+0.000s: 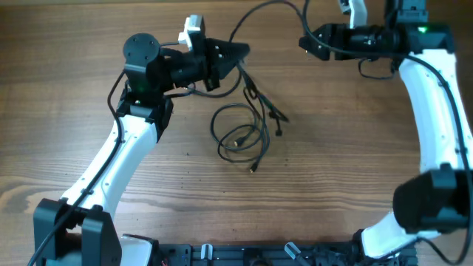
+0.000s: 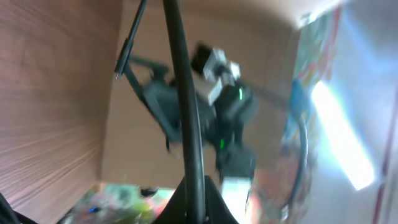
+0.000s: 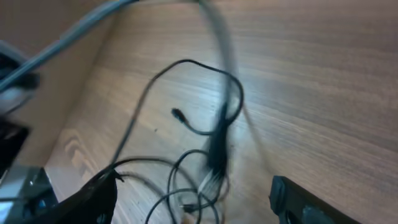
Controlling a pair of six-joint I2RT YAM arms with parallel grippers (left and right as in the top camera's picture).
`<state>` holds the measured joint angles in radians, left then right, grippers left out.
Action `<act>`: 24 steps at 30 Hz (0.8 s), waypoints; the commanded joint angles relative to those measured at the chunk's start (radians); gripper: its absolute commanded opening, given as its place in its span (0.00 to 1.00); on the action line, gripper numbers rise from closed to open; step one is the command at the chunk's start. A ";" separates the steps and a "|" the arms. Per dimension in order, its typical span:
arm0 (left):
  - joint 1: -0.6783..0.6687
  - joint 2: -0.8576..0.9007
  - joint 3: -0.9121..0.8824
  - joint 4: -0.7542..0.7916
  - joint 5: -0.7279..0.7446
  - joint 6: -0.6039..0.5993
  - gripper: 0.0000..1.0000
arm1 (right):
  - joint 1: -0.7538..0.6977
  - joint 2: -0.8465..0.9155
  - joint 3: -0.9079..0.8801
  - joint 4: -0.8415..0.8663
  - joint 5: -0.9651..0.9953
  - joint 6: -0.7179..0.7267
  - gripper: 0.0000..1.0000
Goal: Untangle cables
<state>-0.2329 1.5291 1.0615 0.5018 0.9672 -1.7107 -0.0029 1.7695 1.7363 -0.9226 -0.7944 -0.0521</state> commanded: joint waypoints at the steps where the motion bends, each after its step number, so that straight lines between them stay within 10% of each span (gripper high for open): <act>1: 0.006 -0.009 0.005 0.010 -0.182 -0.354 0.04 | 0.004 -0.105 0.010 -0.027 -0.051 -0.053 0.81; 19: 0.006 -0.011 0.005 0.143 -0.315 -0.471 0.04 | 0.294 -0.071 0.010 0.059 0.155 -0.196 0.79; 24: 0.008 -0.011 0.005 0.142 -0.315 -0.471 0.04 | 0.317 0.018 0.009 0.112 0.149 -0.179 0.65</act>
<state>-0.2329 1.5291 1.0599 0.6342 0.6621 -2.0243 0.3031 1.7359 1.7378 -0.8215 -0.6701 -0.2436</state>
